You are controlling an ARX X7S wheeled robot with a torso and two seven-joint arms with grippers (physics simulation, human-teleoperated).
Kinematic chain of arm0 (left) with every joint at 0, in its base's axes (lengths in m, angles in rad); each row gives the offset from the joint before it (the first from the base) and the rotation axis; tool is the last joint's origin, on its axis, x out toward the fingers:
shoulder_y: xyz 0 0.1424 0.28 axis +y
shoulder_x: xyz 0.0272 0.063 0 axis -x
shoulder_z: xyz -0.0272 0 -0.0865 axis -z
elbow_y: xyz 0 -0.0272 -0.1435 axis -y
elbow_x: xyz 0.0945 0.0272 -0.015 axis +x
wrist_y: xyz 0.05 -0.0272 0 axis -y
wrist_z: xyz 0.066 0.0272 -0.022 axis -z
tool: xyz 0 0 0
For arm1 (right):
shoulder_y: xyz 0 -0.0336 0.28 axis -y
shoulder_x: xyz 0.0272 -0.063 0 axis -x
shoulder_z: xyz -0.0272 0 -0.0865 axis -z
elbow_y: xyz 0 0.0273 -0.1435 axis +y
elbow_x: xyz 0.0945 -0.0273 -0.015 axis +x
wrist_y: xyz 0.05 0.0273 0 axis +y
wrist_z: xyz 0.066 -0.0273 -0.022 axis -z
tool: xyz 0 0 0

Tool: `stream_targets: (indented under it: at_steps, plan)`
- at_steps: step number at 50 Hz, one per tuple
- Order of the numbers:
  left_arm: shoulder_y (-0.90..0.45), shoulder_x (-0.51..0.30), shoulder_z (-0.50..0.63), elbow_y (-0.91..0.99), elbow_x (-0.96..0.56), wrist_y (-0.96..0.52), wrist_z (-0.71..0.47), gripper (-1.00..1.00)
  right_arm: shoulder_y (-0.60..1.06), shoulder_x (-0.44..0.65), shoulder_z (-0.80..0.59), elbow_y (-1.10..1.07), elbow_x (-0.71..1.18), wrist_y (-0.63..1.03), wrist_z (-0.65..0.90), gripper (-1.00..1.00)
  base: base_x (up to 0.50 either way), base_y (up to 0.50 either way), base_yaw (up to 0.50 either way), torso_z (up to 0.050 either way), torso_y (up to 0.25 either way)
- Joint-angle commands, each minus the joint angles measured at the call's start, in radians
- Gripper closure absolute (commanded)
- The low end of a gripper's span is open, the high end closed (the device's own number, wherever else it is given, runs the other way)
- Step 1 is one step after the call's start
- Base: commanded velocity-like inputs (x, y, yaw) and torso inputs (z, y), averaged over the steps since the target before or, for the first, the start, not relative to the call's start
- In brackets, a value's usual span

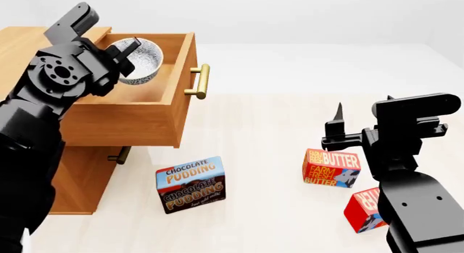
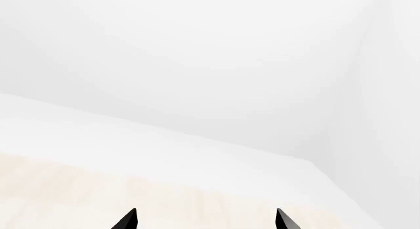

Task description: Put the bowl in the top drawer of the cabinet.

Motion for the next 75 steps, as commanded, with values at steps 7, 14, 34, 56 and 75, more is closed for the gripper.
stream_targets:
  at_steps: [7,14,34,56,75]
  plan:
    - [-0.008,0.0,0.139,0.001,-0.149,0.04,0.007,-1.0,-0.003,0.003,-0.003,0.002,0.001,-0.002,0.002,-1.0,0.0,0.0,0.0,0.0,0.001]
    - [-0.018,0.0,0.216,0.001,-0.218,0.047,0.021,-1.0,-0.004,0.003,-0.003,0.006,0.002,-0.005,0.003,-1.0,0.0,0.0,0.0,0.0,0.0]
    - [-0.04,-0.007,0.426,0.001,-0.411,0.074,0.053,-1.0,-0.001,0.008,-0.003,0.003,0.007,0.0,0.005,-1.0,0.0,0.0,0.0,0.0,0.0]
    - [-0.126,-0.136,0.472,0.289,-0.419,0.202,0.145,-1.0,-0.002,0.014,0.002,-0.007,0.013,0.008,0.009,-1.0,0.0,0.0,0.0,0.0,0.0]
    - [-0.163,-0.422,0.398,0.967,-0.29,0.401,0.095,-1.0,-0.003,0.012,0.027,-0.049,0.026,0.022,0.028,-1.0,0.0,0.0,0.0,0.0,0.0]
